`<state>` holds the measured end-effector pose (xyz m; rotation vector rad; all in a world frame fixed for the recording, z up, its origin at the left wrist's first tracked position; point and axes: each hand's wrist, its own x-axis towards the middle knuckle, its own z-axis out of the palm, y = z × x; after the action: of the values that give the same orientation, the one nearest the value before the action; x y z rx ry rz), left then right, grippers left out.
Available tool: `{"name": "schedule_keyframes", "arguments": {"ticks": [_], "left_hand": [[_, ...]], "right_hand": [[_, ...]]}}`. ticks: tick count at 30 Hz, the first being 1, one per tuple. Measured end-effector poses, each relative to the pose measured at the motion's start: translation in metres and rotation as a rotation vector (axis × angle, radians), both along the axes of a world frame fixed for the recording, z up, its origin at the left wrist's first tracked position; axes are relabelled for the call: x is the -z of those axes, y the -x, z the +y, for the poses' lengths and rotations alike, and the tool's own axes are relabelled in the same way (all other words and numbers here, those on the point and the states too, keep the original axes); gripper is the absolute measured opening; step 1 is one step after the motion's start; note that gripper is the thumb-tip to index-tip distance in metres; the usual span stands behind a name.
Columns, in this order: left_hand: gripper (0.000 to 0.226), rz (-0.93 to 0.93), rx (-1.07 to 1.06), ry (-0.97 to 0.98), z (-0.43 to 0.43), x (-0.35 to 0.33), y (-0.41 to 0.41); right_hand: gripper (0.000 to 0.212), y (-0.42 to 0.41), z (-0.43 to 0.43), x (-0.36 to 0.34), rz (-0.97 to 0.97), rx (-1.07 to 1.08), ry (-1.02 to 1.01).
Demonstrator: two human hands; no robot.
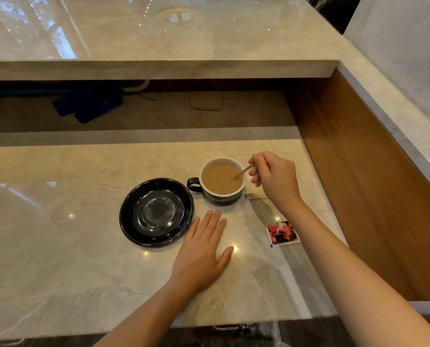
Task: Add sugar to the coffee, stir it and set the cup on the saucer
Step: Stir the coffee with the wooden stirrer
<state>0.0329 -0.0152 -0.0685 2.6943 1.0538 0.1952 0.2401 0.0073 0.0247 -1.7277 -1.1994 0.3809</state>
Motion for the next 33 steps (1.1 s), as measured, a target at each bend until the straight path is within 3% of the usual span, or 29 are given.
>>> {"name": "schedule_keyframes", "arguments": {"ticks": [7, 14, 25, 33], "left_hand": [[0.064, -0.014, 0.011, -0.009, -0.001, -0.002, 0.000], [0.064, -0.006, 0.010, -0.009, -0.001, -0.001, 0.000], [0.066, 0.002, -0.010, -0.004, 0.002, 0.001, 0.004], [0.064, -0.008, 0.004, -0.006, -0.003, 0.000, -0.003]], "right_hand": [[0.024, 0.020, 0.011, 0.009, 0.158, 0.062, -0.048], [0.023, 0.026, -0.008, 0.012, 0.207, -0.038, 0.005], [0.023, 0.008, -0.005, 0.002, 0.070, 0.009, 0.005], [0.022, 0.020, -0.005, 0.018, 0.286, 0.089, -0.011]]}}
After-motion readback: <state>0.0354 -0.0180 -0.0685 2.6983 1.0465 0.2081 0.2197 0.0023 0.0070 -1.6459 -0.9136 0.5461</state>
